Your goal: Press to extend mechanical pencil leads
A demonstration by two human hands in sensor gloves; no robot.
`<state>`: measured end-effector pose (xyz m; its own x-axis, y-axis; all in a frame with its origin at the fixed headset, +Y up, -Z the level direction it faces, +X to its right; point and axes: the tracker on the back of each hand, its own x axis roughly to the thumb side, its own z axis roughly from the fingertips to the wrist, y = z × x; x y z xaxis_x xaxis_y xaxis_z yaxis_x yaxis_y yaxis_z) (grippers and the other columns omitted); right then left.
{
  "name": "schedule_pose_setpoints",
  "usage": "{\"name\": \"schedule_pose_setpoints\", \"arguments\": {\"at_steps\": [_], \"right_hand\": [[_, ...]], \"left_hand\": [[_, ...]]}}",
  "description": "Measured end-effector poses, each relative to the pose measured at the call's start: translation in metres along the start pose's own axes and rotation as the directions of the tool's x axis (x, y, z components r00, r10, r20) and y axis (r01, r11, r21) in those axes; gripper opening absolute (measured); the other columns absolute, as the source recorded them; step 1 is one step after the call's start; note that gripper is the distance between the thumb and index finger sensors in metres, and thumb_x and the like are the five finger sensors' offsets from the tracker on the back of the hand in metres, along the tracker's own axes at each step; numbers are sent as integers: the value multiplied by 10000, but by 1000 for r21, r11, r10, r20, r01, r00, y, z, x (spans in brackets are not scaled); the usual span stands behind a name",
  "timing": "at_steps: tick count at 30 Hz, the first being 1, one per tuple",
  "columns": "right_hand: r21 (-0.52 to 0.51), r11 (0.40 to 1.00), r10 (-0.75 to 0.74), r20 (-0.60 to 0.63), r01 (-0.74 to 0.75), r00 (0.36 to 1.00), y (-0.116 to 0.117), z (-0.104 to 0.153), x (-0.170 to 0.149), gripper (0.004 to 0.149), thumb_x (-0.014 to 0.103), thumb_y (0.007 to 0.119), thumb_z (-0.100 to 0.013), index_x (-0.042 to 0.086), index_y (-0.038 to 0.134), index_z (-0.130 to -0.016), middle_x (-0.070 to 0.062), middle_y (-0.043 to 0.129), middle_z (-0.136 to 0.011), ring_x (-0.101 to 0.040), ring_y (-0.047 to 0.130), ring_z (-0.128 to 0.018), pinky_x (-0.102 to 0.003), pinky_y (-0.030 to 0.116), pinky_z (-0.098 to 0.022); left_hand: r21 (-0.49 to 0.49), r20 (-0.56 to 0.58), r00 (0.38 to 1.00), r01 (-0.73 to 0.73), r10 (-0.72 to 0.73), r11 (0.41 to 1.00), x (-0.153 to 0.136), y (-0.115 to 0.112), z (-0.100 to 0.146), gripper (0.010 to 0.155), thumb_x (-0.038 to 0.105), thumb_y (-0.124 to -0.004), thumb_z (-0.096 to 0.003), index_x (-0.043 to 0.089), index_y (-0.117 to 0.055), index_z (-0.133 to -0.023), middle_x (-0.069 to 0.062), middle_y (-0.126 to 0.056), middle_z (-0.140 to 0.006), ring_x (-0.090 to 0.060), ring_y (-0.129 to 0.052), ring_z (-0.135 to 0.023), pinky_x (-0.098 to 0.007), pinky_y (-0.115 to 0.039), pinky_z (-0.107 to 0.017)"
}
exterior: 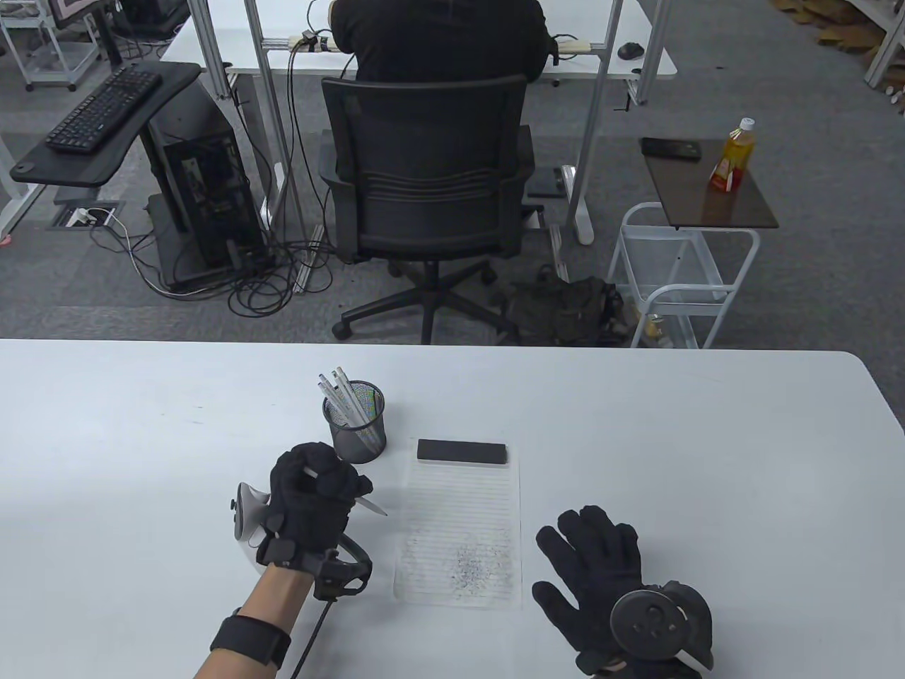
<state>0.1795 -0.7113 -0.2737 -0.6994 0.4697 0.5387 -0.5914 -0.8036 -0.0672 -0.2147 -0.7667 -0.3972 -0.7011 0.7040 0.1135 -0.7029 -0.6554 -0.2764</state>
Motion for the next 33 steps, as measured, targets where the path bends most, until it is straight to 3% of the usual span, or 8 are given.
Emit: {"name": "schedule_pose_setpoints", "arguments": {"at_steps": [14, 18, 23, 27, 33], "right_hand": [[-5, 1000, 7, 3, -7, 1000, 0, 0, -1, 674, 510, 737, -550, 135, 637, -1100, -270, 510, -1132, -620, 390, -1044, -833, 261, -645], [-4, 1000, 7, 4, -7, 1000, 1, 0, -1, 673, 510, 737, -551, 136, 635, -1101, -269, 510, -1132, -621, 390, -1043, -833, 262, -644], [0, 1000, 7, 4, -7, 1000, 1, 0, -1, 672, 511, 737, -550, 136, 638, -1100, -269, 512, -1132, -620, 391, -1044, -834, 263, -644], [-1, 1000, 7, 3, -7, 1000, 1, 0, -1, 675, 510, 737, -551, 135, 635, -1102, -269, 511, -1132, -622, 390, -1043, -833, 262, -644], [0, 1000, 7, 2, -7, 1000, 0, 0, -1, 675, 510, 737, -550, 135, 636, -1101, -270, 514, -1131, -622, 393, -1042, -834, 263, -644]], "left_hand": [[-8, -4, 1000, 14, -14, 1000, -9, 5, 0, 564, 626, -563, -496, 223, -852, -765, 48, -928, -464, -235, -929, -408, -515, -803, -551], [-16, -8, 998, 62, -62, 998, -11, 9, -1, 512, 570, -585, -493, 216, -876, -720, 52, -936, -420, -236, -944, -372, -514, -834, -530], [-26, -14, 1000, 21, -22, 999, -17, 10, -1, 558, 614, -566, -491, 217, -870, -737, 49, -932, -437, -235, -936, -383, -512, -820, -535], [-43, -28, 999, 46, -47, 998, -19, 9, -1, 499, 536, -592, -492, 194, -884, -708, 40, -940, -406, -246, -946, -350, -524, -844, -507], [-43, -32, 999, 28, -30, 999, -23, 9, -1, 527, 572, -582, -493, 202, -881, -718, 42, -937, -415, -241, -942, -356, -518, -837, -513]]}}
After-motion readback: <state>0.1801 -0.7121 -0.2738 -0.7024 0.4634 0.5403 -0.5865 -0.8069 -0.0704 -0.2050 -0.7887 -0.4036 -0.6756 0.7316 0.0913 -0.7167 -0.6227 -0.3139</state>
